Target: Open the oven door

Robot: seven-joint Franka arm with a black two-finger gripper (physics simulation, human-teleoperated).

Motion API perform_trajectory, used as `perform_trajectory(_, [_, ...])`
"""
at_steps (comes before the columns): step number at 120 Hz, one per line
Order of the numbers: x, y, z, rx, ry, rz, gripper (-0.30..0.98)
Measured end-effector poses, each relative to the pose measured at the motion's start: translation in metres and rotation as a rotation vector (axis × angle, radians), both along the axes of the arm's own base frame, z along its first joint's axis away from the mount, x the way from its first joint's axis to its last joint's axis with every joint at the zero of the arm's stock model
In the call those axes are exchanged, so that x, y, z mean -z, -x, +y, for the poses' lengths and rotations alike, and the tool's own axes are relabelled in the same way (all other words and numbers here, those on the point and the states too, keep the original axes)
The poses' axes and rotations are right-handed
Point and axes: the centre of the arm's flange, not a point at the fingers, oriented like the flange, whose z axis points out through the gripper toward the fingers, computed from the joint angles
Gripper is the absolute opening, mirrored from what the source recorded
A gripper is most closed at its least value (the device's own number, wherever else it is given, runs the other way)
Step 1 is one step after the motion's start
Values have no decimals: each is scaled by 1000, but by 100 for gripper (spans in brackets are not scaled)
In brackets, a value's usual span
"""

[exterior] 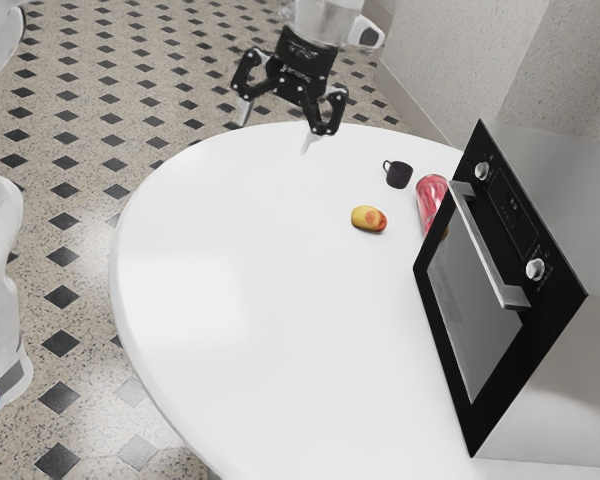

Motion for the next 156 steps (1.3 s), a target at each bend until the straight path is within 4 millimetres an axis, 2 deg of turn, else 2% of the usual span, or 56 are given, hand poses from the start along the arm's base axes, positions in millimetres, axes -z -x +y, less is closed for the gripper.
perform_trajectory(17, [-17,2,-2,-253,4,-91,69])
perform_trajectory(26, [-16,3,-3,-367,-7,-84,69])
perform_trajectory(36, [-8,-16,-8,-480,-25,-64,69])
perform_trajectory(46, [-14,-24,-25,-544,-26,-94,69])
perform_trajectory(50, [-8,-16,-32,-556,-30,-116,69])
perform_trajectory(60, [21,25,-46,-571,-22,-238,69])
perform_trajectory(66, [27,30,-63,-567,-4,-337,69])
perform_trajectory(77, [29,5,-91,-543,65,-475,69])
perform_trajectory(87, [25,-14,-103,-522,127,-560,69])
perform_trajectory(100, [19,-41,-100,-486,177,-638,68])
perform_trajectory(119, [37,-78,-102,-414,219,-689,68])
perform_trajectory(140, [50,-104,-97,-357,243,-739,68])
perform_trajectory(156, [56,-121,-85,-336,245,-767,67])
